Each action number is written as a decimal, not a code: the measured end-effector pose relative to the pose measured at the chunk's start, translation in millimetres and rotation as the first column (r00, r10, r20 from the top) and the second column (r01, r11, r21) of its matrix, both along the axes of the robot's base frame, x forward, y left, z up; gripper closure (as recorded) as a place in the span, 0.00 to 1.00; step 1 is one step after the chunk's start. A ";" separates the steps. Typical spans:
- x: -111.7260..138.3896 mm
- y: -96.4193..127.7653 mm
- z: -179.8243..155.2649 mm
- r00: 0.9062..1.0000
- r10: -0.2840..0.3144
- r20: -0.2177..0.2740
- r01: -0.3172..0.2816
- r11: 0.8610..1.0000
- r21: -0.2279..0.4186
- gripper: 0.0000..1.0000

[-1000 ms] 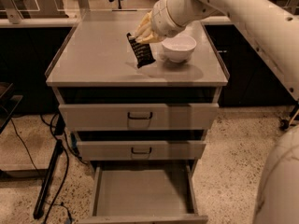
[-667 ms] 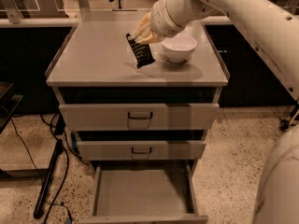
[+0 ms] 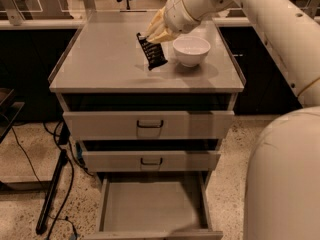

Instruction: Pick rxbar chocolate from bottom drawer and place on counter

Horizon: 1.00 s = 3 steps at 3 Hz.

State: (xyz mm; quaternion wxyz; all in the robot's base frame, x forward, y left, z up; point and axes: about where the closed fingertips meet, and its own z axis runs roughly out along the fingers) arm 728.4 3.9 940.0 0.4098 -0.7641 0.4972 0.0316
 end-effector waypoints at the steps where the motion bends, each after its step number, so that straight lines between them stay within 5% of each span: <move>1: 4.9 -1.8 0.2 0.999 0.026 -0.031 -0.026 1.000 0.003 1.00; 3: 13.1 -3.3 -24.4 0.985 0.076 -0.156 -0.079 0.997 -0.012 1.00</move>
Offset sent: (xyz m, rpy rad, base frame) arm 0.0227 -0.0057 -0.0171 0.0045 0.1464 0.0903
